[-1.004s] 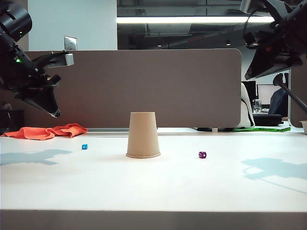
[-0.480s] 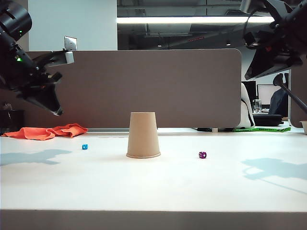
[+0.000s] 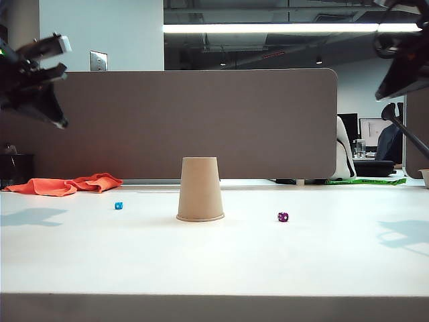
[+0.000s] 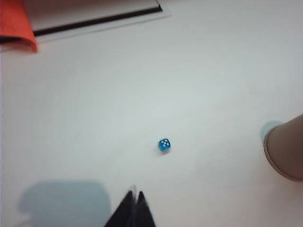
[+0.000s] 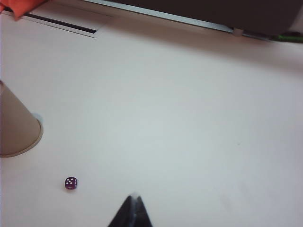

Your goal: Throw the dice onto the paper cup, compare its value with the values of the other dice on the table, place the die with the higher value on the paper cup, and take no action if both dice have the same value.

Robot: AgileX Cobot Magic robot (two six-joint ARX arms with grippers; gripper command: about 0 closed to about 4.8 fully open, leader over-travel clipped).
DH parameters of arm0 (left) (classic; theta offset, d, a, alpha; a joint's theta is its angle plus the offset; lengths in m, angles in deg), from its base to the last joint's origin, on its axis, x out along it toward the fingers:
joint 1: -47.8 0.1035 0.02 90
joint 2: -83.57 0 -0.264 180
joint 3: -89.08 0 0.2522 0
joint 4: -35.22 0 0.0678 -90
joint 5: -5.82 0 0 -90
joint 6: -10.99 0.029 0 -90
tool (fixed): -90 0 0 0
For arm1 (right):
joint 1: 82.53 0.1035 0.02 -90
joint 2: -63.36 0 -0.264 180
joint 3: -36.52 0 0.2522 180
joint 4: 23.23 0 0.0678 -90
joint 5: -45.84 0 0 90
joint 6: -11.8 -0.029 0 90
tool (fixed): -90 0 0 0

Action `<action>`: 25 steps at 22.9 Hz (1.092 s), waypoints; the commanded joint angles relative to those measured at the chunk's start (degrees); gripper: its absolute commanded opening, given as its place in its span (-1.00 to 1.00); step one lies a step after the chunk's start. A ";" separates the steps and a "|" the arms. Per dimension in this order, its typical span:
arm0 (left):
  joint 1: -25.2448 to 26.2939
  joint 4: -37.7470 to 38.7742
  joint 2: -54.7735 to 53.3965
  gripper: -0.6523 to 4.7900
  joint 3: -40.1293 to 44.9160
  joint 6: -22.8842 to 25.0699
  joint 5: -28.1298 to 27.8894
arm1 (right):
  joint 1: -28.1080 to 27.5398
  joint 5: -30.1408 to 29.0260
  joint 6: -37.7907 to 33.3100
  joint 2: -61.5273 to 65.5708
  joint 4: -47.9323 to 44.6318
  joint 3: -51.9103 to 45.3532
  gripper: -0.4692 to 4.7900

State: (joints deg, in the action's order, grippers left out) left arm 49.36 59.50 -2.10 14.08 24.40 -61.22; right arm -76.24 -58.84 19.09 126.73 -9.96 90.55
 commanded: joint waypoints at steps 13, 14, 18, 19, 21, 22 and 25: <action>-6.01 15.80 3.65 -0.78 0.04 9.07 -3.65 | 15.63 12.26 -0.04 -4.85 16.35 0.26 -0.83; -5.99 15.78 3.69 -0.78 0.04 9.07 -3.67 | 16.28 13.18 -0.09 -4.83 16.98 0.26 -0.83; -5.86 16.13 3.74 -0.78 0.04 9.07 -4.09 | 17.27 13.70 -2.82 -4.83 18.25 0.24 -0.83; -5.86 16.17 3.74 -0.78 0.04 9.07 -4.09 | 17.25 13.70 -2.84 -4.83 18.23 0.24 -0.83; -5.86 16.06 3.74 -0.78 0.04 9.05 -3.37 | 17.25 13.66 -2.80 -4.96 18.32 0.24 -0.83; -5.86 16.04 3.74 -0.78 0.04 9.07 -3.43 | 17.25 13.66 -2.80 -4.98 18.29 0.26 -0.83; -5.84 16.06 3.82 -0.78 0.04 9.03 -3.41 | 17.25 13.70 -2.80 -5.25 18.25 0.26 -0.83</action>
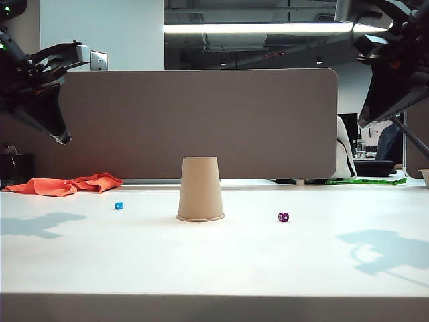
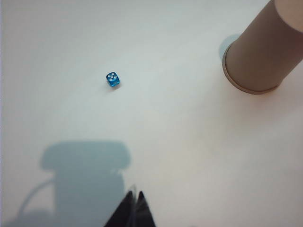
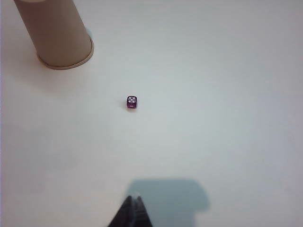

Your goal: Throw the dice onto the paper cup, compare its value with the values of the other dice on the table, place the die with the higher value on the paper cup, and take no action if both dice have the same value.

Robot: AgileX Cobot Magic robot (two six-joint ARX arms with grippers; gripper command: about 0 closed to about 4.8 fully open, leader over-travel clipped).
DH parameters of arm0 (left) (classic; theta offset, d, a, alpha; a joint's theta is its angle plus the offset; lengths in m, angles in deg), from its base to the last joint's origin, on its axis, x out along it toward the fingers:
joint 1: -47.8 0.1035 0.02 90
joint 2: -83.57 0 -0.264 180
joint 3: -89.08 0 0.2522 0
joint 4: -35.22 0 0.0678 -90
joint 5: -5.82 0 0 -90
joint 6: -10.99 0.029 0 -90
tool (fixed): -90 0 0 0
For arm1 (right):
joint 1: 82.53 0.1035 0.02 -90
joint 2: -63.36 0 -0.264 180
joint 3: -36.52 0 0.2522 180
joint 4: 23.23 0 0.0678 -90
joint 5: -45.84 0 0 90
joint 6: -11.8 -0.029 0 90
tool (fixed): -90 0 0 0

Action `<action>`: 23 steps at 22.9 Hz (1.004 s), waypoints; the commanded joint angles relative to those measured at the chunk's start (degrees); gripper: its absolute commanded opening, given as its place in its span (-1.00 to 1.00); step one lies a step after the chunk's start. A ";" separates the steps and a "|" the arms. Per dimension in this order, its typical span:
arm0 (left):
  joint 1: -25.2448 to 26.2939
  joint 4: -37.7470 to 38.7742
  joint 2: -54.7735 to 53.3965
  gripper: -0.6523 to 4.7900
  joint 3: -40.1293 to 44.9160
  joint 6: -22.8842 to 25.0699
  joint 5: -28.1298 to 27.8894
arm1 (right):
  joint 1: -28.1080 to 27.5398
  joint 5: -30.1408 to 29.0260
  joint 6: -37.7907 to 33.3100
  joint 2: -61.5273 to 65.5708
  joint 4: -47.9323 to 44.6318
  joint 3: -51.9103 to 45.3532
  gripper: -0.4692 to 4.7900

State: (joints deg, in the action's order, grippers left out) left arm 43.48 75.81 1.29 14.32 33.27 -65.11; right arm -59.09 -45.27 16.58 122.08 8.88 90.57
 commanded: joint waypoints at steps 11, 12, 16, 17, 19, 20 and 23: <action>0.02 0.02 0.72 -0.78 -0.20 -0.20 0.66 | 0.07 0.07 -0.31 -1.25 -0.57 0.22 -0.83; 0.02 0.13 0.72 -0.78 -0.20 -0.20 0.66 | 0.07 0.07 -0.31 -1.25 -0.57 0.22 -0.83; 0.02 0.28 0.72 -0.78 -0.20 -0.20 0.77 | 0.07 0.07 -0.31 -1.25 -0.57 0.22 -0.82; 0.04 0.28 0.72 -0.78 -0.11 -0.24 3.30 | 0.07 0.02 -0.31 -1.25 -0.59 0.22 -0.83; 1.03 -0.13 1.18 -0.78 0.76 -1.86 8.44 | -0.02 -0.31 -0.35 -1.64 -0.57 0.20 -0.82; 1.68 -0.83 1.62 -0.78 1.57 -2.99 8.59 | -0.13 -0.31 -0.39 -1.95 -0.59 0.17 -0.83; 2.56 -3.34 4.13 -0.78 5.16 -4.98 8.20 | -0.63 0.11 -0.46 -4.15 -0.61 0.15 -0.83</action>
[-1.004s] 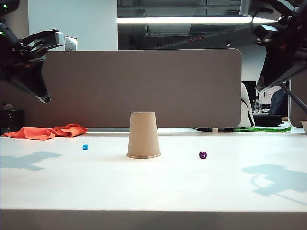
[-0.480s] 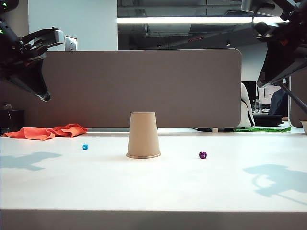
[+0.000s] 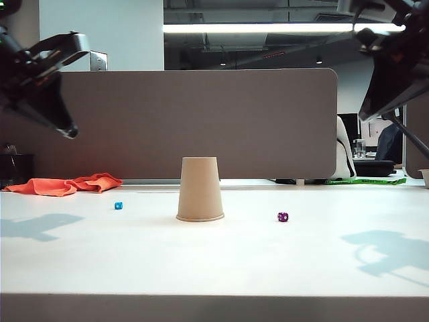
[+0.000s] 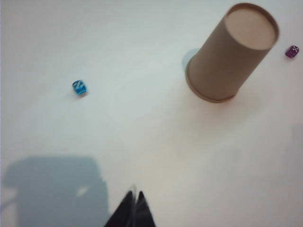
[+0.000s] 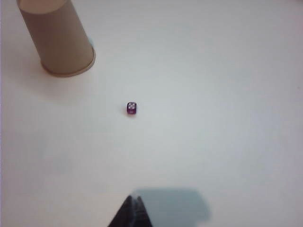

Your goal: Throw the dice onto the paper cup, compare its value with the values of the other dice on the table, place the die with the higher value on the paper cup, and take no action if both dice have the same value.

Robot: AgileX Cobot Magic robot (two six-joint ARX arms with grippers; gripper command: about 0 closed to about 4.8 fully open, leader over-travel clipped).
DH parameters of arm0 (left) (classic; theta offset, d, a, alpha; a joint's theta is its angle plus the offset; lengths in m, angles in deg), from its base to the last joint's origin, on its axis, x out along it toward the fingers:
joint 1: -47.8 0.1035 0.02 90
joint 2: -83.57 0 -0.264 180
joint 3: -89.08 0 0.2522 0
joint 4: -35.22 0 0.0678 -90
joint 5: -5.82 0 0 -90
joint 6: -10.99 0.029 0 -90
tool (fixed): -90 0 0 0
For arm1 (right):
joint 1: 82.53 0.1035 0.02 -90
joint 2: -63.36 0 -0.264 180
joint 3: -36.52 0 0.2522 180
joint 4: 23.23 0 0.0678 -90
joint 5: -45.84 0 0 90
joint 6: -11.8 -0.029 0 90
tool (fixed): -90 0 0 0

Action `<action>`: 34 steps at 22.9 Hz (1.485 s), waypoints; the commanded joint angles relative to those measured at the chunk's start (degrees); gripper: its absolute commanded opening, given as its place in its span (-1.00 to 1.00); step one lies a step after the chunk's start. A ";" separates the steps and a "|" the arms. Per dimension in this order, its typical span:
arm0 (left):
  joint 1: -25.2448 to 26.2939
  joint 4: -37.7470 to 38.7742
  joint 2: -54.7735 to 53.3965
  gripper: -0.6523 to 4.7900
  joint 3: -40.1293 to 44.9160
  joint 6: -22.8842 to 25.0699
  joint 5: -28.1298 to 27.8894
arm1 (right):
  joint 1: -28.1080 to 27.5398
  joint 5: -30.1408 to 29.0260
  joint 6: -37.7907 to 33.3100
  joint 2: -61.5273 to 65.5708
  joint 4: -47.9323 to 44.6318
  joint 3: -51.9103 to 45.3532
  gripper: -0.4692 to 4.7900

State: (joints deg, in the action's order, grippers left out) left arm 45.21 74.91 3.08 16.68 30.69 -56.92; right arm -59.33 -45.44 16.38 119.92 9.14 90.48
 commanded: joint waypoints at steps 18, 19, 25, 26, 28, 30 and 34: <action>3.87 -18.82 42.93 -0.78 29.24 -14.45 -10.67 | -23.23 -11.32 -0.31 -20.20 -22.99 -17.59 -0.83; 3.87 -18.23 44.37 -0.78 29.24 -14.62 -11.02 | -23.23 -11.23 -0.31 -21.16 -23.65 -18.73 -0.83; 3.85 -17.92 56.54 -0.78 33.29 -17.07 -13.20 | -23.34 -10.01 -0.28 -37.75 -26.56 -28.61 -0.83; 3.85 -17.92 60.13 -0.78 35.26 -17.68 -13.20 | -23.34 -10.01 -0.28 -41.29 -26.56 -30.21 -0.82; 3.85 -17.90 65.05 -0.78 37.79 -19.56 -13.11 | -23.34 -10.03 -0.35 -46.64 -25.64 -32.46 -0.83; 3.85 -17.84 70.34 -0.78 40.06 -20.81 -13.11 | -23.32 -9.99 -1.60 -51.06 -23.65 -33.92 -0.82; 3.85 -16.04 78.60 -0.78 41.83 -20.79 -13.22 | -23.32 -7.74 -5.16 -56.83 -23.17 -36.26 -0.83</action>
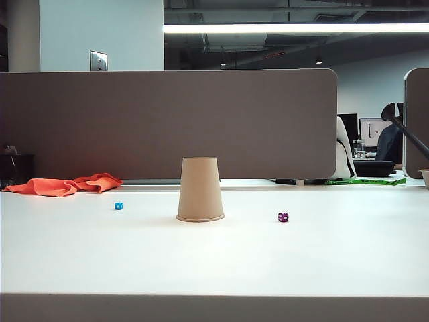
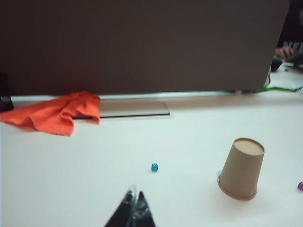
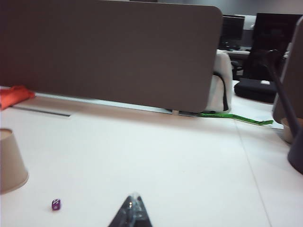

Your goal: Throw the dice onto the paper cup, compare its value with the values of the other dice on the table, place the die with the higher value on the paper cup, and take no action if both dice have the same value.

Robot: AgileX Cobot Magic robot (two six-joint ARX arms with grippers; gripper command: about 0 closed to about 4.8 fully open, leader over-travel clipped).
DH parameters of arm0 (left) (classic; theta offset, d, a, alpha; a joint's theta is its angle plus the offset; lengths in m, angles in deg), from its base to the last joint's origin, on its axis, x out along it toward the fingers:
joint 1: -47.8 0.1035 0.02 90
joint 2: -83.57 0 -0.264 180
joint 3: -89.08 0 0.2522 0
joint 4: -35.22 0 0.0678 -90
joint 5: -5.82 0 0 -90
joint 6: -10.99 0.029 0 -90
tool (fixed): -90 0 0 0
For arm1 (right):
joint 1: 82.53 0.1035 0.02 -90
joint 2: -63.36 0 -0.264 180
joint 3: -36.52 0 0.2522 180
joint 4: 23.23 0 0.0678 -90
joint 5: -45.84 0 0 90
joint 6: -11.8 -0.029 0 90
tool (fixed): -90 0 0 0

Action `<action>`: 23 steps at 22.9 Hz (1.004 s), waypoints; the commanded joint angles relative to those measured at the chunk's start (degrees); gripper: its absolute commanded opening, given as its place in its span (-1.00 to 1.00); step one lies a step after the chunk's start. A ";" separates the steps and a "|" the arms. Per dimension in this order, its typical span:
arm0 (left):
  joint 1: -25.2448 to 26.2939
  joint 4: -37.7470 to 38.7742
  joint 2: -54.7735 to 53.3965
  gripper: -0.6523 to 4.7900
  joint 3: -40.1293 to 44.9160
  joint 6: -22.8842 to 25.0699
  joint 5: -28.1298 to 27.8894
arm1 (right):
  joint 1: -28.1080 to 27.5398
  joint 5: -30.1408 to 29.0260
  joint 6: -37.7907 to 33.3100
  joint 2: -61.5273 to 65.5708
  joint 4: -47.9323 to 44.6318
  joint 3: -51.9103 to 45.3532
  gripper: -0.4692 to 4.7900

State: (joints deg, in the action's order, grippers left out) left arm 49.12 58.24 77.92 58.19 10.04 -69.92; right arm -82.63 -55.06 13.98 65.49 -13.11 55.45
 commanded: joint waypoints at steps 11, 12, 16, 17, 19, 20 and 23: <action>-0.11 3.52 5.35 -0.78 1.51 -1.07 -0.11 | -0.87 4.76 -3.02 -2.25 -2.82 -4.61 -0.83; -0.11 3.52 5.35 -0.78 1.75 -1.07 -0.11 | -0.96 4.79 -2.93 -2.21 -2.40 -4.81 -0.83; -0.11 3.15 5.35 -0.78 3.43 -1.44 0.00 | -1.18 4.81 -2.62 -2.21 -3.72 -4.81 -0.82; -0.11 2.86 5.35 -0.78 3.87 -1.44 0.11 | -1.18 4.81 -2.62 -2.21 -4.11 -4.81 -0.82; -0.11 2.03 5.35 -0.78 4.79 -1.46 0.15 | -1.18 4.79 -2.62 -2.23 -4.35 -4.81 -0.82; -0.13 1.40 5.35 -0.78 5.33 -1.49 0.35 | -1.18 4.79 -2.64 -2.23 -4.28 -4.81 -0.83; -0.17 -0.77 5.35 -0.78 7.26 -1.46 1.86 | -1.16 4.59 -2.69 -2.23 -4.31 -4.81 -0.82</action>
State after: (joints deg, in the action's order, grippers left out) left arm 49.08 59.70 83.34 64.77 8.68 -69.18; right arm -83.78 -50.27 11.24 63.31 -16.26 50.70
